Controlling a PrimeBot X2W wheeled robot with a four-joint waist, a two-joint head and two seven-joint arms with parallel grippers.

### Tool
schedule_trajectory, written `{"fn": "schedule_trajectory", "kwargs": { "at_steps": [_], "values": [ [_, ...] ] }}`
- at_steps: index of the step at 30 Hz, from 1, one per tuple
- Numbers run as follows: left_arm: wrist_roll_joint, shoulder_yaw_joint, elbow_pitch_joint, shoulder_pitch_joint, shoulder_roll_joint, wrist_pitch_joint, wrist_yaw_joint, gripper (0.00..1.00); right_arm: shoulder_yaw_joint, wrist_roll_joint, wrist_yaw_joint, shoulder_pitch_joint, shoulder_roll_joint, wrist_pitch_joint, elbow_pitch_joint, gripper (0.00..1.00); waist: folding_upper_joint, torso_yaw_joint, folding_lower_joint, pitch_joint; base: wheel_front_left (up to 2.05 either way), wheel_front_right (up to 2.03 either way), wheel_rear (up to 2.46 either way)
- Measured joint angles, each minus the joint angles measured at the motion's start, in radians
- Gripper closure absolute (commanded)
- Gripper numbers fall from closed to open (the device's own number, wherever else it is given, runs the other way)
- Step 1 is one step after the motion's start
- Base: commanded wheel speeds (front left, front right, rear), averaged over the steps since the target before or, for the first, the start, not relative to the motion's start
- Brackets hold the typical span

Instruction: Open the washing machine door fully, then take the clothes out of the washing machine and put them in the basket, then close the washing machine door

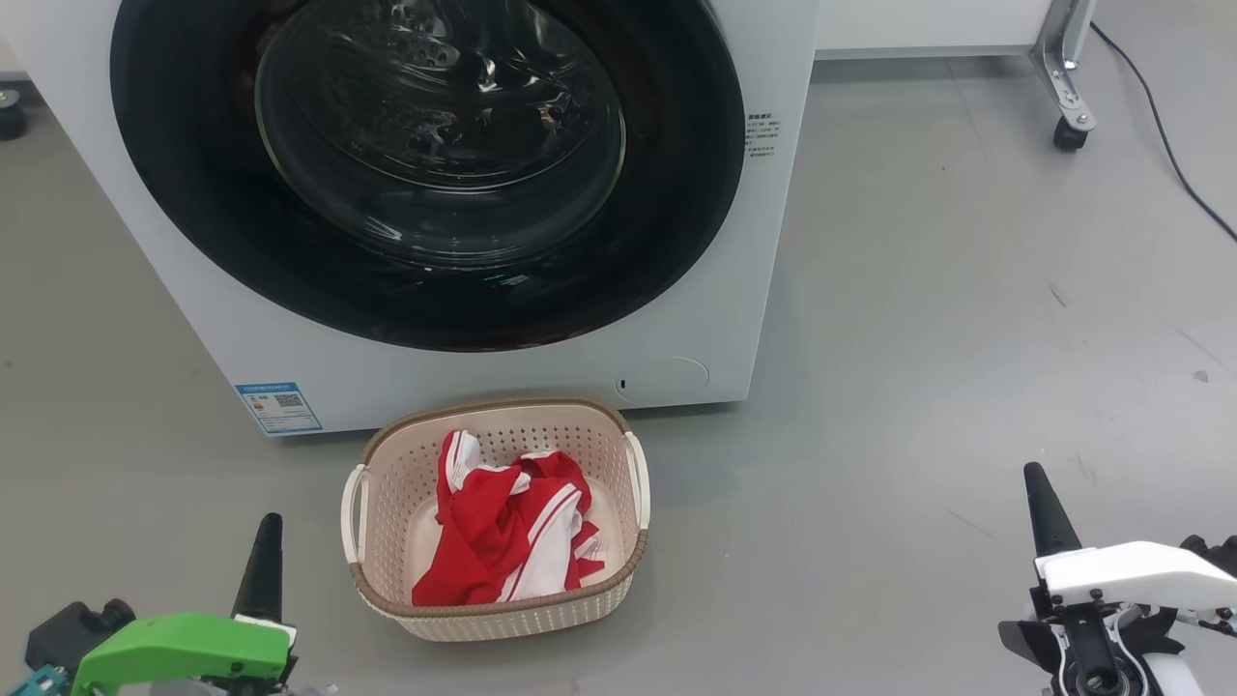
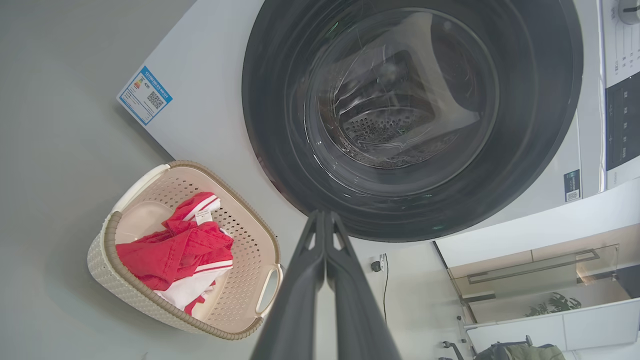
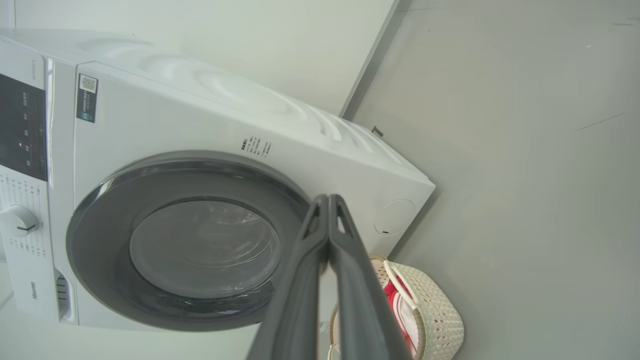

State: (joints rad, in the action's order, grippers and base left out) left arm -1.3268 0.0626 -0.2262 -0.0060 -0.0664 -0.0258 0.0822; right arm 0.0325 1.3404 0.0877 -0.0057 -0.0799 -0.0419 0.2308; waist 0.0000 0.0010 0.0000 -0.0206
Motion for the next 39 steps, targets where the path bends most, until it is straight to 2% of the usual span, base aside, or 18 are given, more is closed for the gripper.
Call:
{"fn": "schedule_trajectory", "kwargs": {
  "at_steps": [26, 39],
  "values": [
    [-0.326, -0.063, -0.034, -0.037, -0.011, 0.075, 0.03, 1.0, -0.067, 0.329, 0.025, -0.035, -0.016, 0.072, 0.025, 1.0, 0.0, -0.001, 0.0, 0.017, 0.0, 0.0, 0.0],
    [-0.336, -0.065, -0.04, -0.041, -0.011, 0.077, 0.038, 1.0, -0.071, 0.339, 0.026, -0.046, -0.017, 0.073, 0.034, 1.0, 0.0, -0.001, 0.0, 0.017, 0.0, 0.0, 0.0]
  ]
}}
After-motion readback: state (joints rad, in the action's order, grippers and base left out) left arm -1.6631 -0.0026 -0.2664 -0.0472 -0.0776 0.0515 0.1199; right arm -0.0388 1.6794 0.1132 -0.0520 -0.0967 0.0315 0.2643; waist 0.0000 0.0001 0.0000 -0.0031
